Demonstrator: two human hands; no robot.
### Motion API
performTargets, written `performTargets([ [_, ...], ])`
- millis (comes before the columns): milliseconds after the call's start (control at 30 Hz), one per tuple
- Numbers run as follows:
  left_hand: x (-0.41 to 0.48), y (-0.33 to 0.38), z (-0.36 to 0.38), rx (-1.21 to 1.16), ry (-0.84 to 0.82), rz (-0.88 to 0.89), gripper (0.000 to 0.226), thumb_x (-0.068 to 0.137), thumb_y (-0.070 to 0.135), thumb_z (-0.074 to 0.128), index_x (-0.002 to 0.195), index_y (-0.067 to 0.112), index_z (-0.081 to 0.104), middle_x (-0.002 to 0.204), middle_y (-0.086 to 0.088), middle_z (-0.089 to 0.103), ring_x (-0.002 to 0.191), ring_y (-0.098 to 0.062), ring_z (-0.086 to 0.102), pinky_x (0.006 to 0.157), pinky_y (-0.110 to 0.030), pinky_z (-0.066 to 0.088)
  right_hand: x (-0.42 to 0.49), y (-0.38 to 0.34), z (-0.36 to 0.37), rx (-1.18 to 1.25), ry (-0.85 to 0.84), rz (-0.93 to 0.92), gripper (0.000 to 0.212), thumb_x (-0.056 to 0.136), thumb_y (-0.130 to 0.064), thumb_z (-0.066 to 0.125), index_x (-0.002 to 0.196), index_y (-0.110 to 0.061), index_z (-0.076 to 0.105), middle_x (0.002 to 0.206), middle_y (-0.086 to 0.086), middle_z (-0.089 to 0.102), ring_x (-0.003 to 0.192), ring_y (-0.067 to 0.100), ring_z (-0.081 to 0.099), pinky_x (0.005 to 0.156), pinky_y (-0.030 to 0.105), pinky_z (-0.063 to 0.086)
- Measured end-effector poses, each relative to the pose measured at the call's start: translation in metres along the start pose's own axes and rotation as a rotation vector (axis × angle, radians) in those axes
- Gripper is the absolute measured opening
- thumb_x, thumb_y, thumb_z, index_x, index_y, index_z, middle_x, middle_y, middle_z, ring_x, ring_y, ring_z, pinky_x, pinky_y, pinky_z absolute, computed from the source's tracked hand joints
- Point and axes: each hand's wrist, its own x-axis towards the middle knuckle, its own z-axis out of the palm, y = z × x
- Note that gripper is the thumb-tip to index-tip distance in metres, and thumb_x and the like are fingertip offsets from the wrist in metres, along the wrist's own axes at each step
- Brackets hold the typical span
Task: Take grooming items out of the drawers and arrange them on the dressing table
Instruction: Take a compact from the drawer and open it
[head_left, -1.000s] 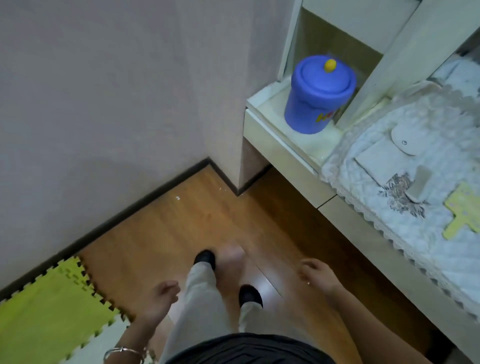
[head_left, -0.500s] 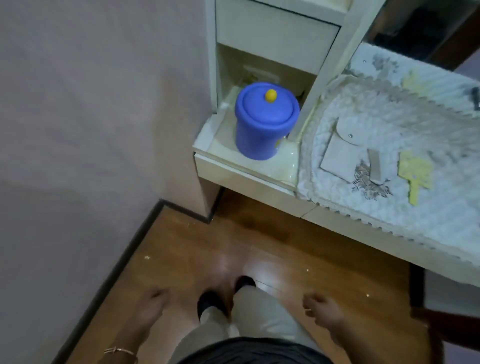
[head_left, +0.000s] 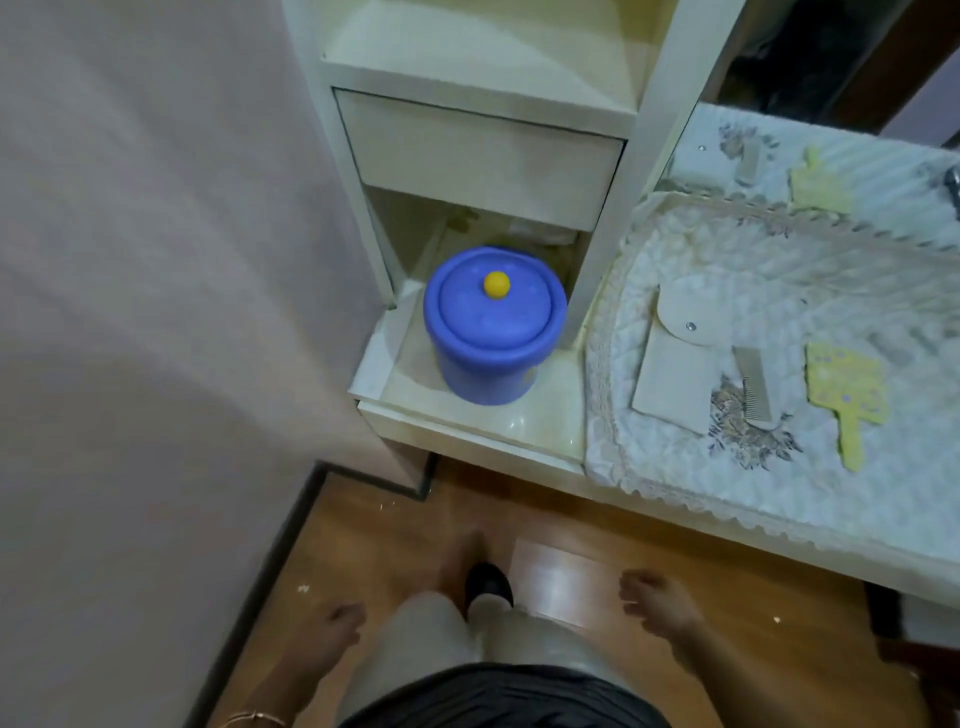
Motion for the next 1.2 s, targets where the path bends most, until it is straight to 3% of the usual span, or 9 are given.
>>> performTargets([
  [100, 0.012, 0.019, -0.013, 0.058, 0.027, -0.003, 0.01, 0.089, 0.003, 0.053, 0.085, 0.001, 0.062, 0.087, -0.012, 0.056, 0.07, -0.02, 0.051, 0.046, -0.02, 0.043, 0.001, -0.021, 0.003, 0.038, 0.006, -0.031, 0.026, 0.094, -0.01, 0.046, 0.116, 0.002, 0.053, 0.099, 0.013, 0.057, 0.076, 0.016, 0.054, 0.056, 0.02, 0.04],
  [200, 0.022, 0.048, -0.017, 0.233, -0.006, 0.141, 0.02, 0.089, 0.006, 0.053, 0.103, -0.005, 0.063, 0.095, -0.013, 0.062, 0.089, -0.026, 0.058, 0.072, -0.027, 0.046, 0.0, -0.032, 0.013, -0.023, -0.022, -0.043, 0.029, 0.093, -0.012, 0.047, 0.118, 0.001, 0.053, 0.096, 0.009, 0.058, 0.079, 0.016, 0.056, 0.06, 0.022, 0.041],
  [267, 0.021, 0.084, -0.018, 0.342, -0.071, 0.286, 0.017, 0.091, 0.008, 0.052, 0.102, 0.007, 0.065, 0.101, -0.007, 0.062, 0.102, -0.022, 0.056, 0.089, -0.028, 0.039, -0.006, -0.046, 0.017, -0.077, -0.001, -0.103, 0.03, 0.093, -0.015, 0.05, 0.119, -0.002, 0.054, 0.107, 0.009, 0.058, 0.091, 0.02, 0.058, 0.072, 0.024, 0.043],
  [467, -0.007, 0.21, -0.026, 0.252, -0.157, 0.808, 0.036, 0.087, 0.014, 0.061, 0.078, 0.048, 0.065, 0.08, 0.012, 0.073, 0.086, -0.007, 0.067, 0.077, -0.015, 0.047, -0.047, -0.135, 0.014, 0.086, 0.069, -0.423, 0.016, 0.088, -0.016, 0.059, 0.103, -0.012, 0.064, 0.095, -0.001, 0.063, 0.083, 0.01, 0.057, 0.072, 0.016, 0.042],
  [567, -0.036, 0.263, -0.028, 0.135, -0.08, 1.088, 0.035, 0.085, 0.006, 0.062, 0.09, 0.04, 0.057, 0.087, 0.012, 0.068, 0.081, 0.013, 0.059, 0.075, 0.003, 0.04, -0.074, -0.193, 0.008, 0.259, 0.185, -0.635, 0.012, 0.084, -0.01, 0.064, 0.087, -0.021, 0.065, 0.079, -0.001, 0.064, 0.075, 0.007, 0.058, 0.069, 0.013, 0.045],
  [667, -0.042, 0.299, -0.027, 0.321, -0.002, 1.295, 0.054, 0.072, 0.044, 0.066, 0.119, 0.022, 0.053, 0.121, 0.007, 0.051, 0.106, 0.008, 0.045, 0.088, 0.011, 0.021, -0.09, -0.244, 0.012, 0.208, 0.353, -0.844, 0.012, 0.082, -0.011, 0.067, 0.088, -0.021, 0.065, 0.077, -0.01, 0.064, 0.068, -0.006, 0.056, 0.066, 0.003, 0.043],
  [767, -0.029, 0.309, -0.022, 0.532, -0.102, 1.287, 0.103, 0.052, 0.067, 0.051, 0.138, 0.011, 0.035, 0.142, 0.002, 0.035, 0.13, -0.008, 0.032, 0.093, 0.01, 0.005, -0.084, -0.277, 0.027, -0.09, 0.515, -0.968, 0.03, 0.079, -0.026, 0.07, 0.106, -0.016, 0.064, 0.099, -0.008, 0.061, 0.09, -0.003, 0.049, 0.08, -0.004, 0.032],
  [967, -0.013, 0.308, -0.018, 0.538, -0.171, 1.261, 0.113, 0.047, 0.07, 0.047, 0.14, 0.009, 0.029, 0.149, -0.004, 0.03, 0.126, -0.001, 0.024, 0.097, 0.003, 0.008, -0.065, -0.288, 0.045, -0.35, 0.613, -0.966, 0.031, 0.081, -0.027, 0.065, 0.107, -0.01, 0.063, 0.11, 0.01, 0.064, 0.105, 0.028, 0.053, 0.091, 0.032, 0.041],
  [1200, -0.019, 0.32, -0.018, 0.577, -0.218, 1.332, 0.101, 0.056, 0.067, 0.051, 0.14, 0.015, 0.032, 0.146, 0.0, 0.033, 0.124, 0.0, 0.025, 0.101, -0.01, 0.017, -0.086, -0.27, 0.012, 0.069, 0.643, -0.949, 0.014, 0.083, -0.02, 0.066, 0.093, -0.029, 0.066, 0.09, -0.018, 0.067, 0.087, -0.01, 0.055, 0.079, 0.002, 0.038],
])
